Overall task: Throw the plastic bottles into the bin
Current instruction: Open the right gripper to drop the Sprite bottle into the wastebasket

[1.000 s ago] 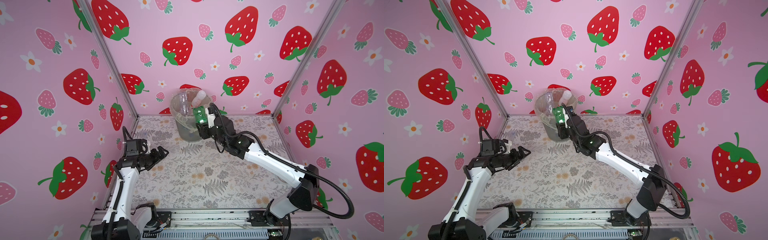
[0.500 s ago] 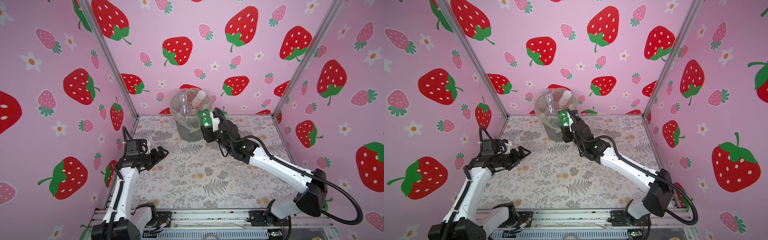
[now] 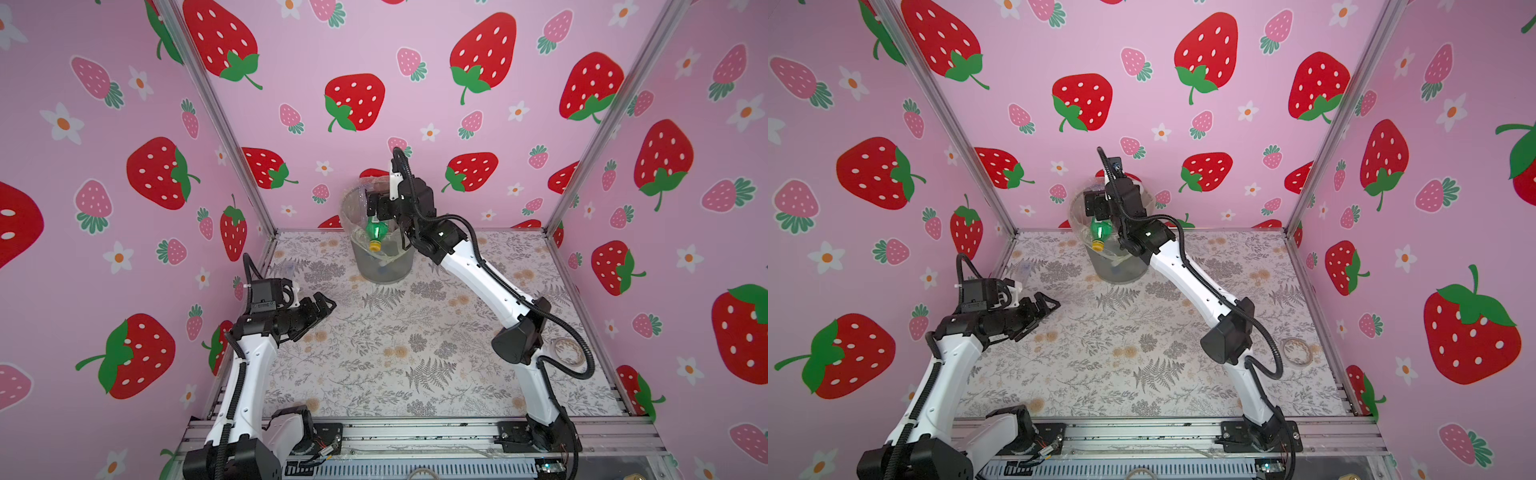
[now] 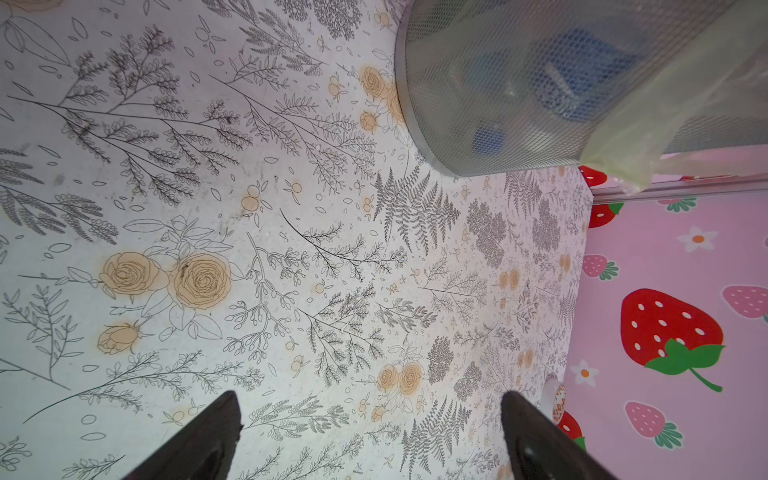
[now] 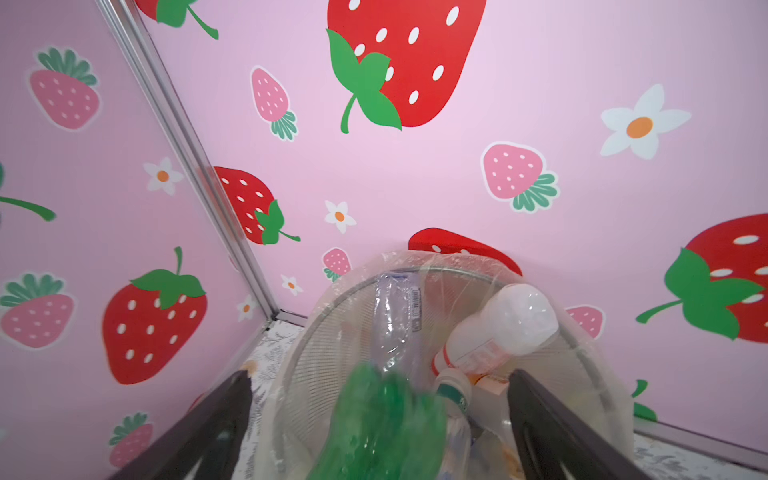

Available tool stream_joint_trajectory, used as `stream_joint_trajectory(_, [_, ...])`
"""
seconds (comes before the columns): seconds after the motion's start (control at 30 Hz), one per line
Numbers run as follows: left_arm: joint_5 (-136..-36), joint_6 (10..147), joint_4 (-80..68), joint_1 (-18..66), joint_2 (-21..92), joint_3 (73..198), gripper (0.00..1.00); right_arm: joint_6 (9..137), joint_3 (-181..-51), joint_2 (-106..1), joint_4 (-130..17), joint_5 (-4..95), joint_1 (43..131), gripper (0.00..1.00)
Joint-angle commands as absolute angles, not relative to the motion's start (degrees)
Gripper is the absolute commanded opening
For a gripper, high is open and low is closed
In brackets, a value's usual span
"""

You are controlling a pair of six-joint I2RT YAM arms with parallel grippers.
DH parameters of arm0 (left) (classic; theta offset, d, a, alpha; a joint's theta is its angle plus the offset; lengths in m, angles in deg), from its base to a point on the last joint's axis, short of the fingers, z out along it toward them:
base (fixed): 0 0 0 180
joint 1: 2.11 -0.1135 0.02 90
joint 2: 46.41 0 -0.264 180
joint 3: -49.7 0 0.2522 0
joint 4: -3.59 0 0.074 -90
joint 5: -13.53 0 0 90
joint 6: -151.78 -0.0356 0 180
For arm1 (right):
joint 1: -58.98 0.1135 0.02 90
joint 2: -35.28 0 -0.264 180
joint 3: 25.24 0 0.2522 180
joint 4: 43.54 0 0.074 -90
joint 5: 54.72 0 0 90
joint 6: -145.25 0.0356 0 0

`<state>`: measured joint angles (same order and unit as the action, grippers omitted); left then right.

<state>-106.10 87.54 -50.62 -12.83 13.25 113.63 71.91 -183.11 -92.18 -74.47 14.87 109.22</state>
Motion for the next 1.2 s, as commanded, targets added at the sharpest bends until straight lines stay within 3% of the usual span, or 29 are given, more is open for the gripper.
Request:
stream_joint_trajectory(0.0, [-107.0,87.2,-50.5,-13.3,12.6,113.6,0.99,72.0,-182.0,-90.0,-77.4,14.4,108.5,0.99])
stream_joint_trajectory(0.23, [-108.0,87.3,-50.1,-13.6,12.9,113.5,0.99,72.8,-164.1,-78.2,-70.3,14.8,108.5,0.99])
stream_joint_trajectory(0.9, [-108.1,87.4,-50.0,-13.8,12.8,113.3,0.99,75.7,-161.6,-78.8,-74.2,20.5,110.0,0.99])
stream_joint_trajectory(1.17, [-108.0,87.4,-49.9,-14.0,12.9,113.3,0.99,76.8,-147.7,-71.3,-69.0,21.1,110.0,0.99])
